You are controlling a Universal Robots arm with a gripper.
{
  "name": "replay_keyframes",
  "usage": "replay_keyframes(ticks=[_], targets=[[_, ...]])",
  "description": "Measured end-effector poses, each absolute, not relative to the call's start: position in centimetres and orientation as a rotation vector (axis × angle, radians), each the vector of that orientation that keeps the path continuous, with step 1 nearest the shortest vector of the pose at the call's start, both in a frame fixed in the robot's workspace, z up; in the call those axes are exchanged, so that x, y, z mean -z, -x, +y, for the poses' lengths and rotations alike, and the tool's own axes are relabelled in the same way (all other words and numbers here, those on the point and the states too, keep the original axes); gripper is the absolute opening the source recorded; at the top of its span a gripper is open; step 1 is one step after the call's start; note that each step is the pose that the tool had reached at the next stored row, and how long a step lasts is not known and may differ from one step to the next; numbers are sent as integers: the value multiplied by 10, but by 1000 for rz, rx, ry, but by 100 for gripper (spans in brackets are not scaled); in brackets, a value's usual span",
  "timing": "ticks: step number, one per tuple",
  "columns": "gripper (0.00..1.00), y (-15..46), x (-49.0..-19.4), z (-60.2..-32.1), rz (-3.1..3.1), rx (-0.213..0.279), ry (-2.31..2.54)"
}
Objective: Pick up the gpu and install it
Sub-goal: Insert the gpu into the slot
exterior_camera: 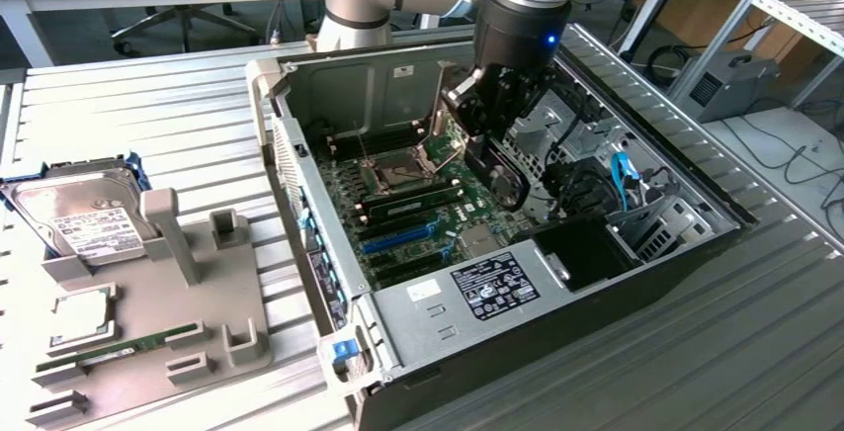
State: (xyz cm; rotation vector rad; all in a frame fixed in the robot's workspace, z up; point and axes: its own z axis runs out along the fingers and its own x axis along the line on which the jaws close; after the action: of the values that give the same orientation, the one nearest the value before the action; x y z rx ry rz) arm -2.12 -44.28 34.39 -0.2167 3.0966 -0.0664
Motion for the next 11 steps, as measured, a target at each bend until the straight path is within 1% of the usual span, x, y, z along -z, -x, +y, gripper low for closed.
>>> replay_keyframes(ticks=[11], targets=[[26, 21, -344, -443, 3092, 65, 266]])
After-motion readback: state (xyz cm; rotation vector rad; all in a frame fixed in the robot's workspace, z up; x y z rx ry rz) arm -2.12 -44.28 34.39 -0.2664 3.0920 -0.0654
